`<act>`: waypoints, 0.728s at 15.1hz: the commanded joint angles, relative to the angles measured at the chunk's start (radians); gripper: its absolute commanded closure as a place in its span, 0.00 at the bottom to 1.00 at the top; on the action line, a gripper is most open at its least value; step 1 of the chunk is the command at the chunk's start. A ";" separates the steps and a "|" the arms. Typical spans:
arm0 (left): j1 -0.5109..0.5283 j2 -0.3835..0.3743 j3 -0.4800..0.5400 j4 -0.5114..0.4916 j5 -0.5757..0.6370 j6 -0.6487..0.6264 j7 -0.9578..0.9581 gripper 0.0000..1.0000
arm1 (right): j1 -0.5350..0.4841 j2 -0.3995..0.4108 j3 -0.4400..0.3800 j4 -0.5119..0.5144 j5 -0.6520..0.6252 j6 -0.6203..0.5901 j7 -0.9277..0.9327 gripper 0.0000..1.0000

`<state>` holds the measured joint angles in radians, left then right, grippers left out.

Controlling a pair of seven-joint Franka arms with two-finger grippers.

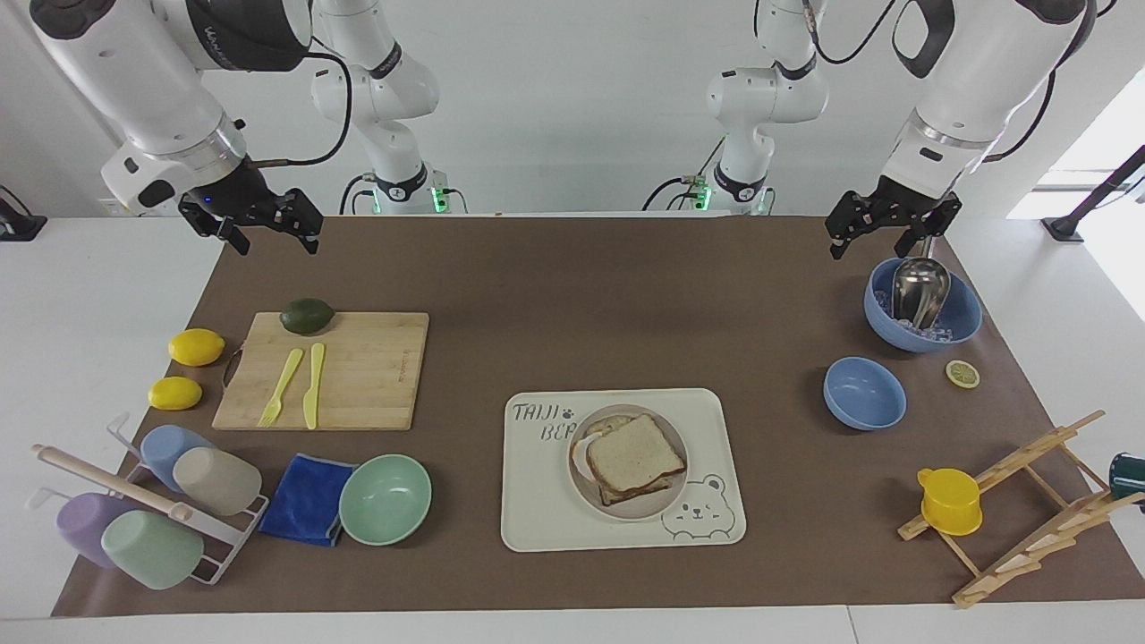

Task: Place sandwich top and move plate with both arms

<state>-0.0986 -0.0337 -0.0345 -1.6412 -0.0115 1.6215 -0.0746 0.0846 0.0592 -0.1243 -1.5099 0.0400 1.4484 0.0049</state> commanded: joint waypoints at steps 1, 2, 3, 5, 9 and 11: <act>0.013 0.014 -0.015 0.024 0.021 -0.031 0.016 0.00 | -0.005 -0.005 0.006 0.004 -0.017 -0.023 -0.019 0.00; 0.014 0.014 -0.015 0.021 0.019 -0.023 0.016 0.00 | -0.008 -0.005 0.006 0.004 -0.017 -0.023 -0.019 0.00; 0.014 0.012 -0.012 0.017 0.010 -0.017 0.009 0.00 | -0.006 -0.005 0.006 0.004 -0.017 -0.023 -0.019 0.00; 0.014 0.012 -0.010 0.015 0.008 -0.012 0.007 0.00 | -0.006 -0.005 0.006 0.004 -0.017 -0.023 -0.017 0.00; 0.011 0.011 -0.013 0.015 0.015 -0.049 0.013 0.00 | -0.011 -0.005 0.006 0.004 -0.017 -0.023 -0.019 0.00; 0.016 0.011 -0.013 0.020 0.016 -0.090 0.015 0.00 | -0.011 -0.005 0.006 0.004 -0.017 -0.023 -0.017 0.00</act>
<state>-0.0971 -0.0286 -0.0377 -1.6412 -0.0114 1.5813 -0.0741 0.0837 0.0592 -0.1250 -1.5100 0.0399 1.4484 0.0049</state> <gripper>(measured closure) 0.000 0.000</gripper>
